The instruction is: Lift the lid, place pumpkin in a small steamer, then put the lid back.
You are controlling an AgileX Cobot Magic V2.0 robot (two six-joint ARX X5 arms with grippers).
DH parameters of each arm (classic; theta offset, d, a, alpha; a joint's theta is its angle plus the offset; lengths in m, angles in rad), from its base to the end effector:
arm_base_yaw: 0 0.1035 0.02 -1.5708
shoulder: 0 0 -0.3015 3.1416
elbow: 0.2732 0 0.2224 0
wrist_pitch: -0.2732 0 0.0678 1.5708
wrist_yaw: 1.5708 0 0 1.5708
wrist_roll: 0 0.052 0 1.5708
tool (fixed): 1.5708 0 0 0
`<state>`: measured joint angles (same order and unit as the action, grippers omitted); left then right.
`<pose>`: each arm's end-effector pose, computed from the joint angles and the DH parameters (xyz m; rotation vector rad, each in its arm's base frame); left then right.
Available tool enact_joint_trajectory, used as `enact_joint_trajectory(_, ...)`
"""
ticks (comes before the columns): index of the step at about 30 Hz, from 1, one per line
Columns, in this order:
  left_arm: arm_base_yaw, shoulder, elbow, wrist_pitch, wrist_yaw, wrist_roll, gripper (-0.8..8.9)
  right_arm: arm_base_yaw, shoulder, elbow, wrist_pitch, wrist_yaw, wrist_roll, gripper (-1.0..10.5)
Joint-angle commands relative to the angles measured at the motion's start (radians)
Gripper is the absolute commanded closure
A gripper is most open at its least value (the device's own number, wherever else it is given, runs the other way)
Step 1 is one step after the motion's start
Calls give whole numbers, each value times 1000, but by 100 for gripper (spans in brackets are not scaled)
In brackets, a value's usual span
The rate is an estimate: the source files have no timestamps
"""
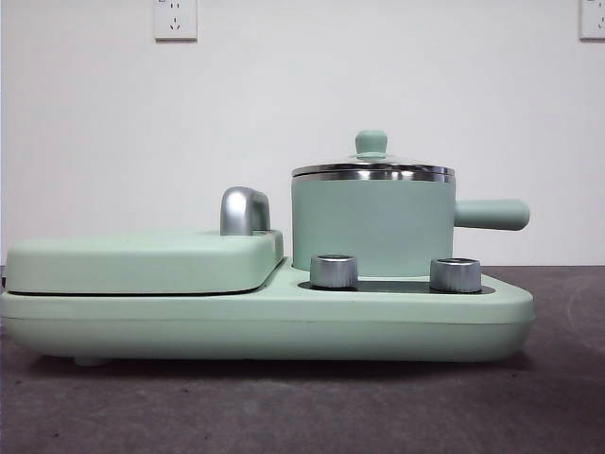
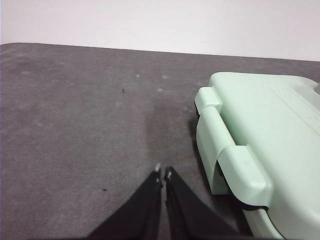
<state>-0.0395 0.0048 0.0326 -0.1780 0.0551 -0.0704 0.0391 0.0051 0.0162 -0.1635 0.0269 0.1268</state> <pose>0.0491 -0.0048 0.1530 -0.0714 0.1535 -0.0891 0.0504 0.0006 0.1492 0.1215 0.1529 0.0025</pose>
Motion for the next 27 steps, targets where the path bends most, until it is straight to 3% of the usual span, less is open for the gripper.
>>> enact_joint_trajectory(1,1,-2,-19,-2,1,9,798,1,-2,-5,9,1,-9,936)
enact_joint_trajectory(27,40,-2,-19,-10,-56,10,798,1,-2,-5,9,0,-9,936)
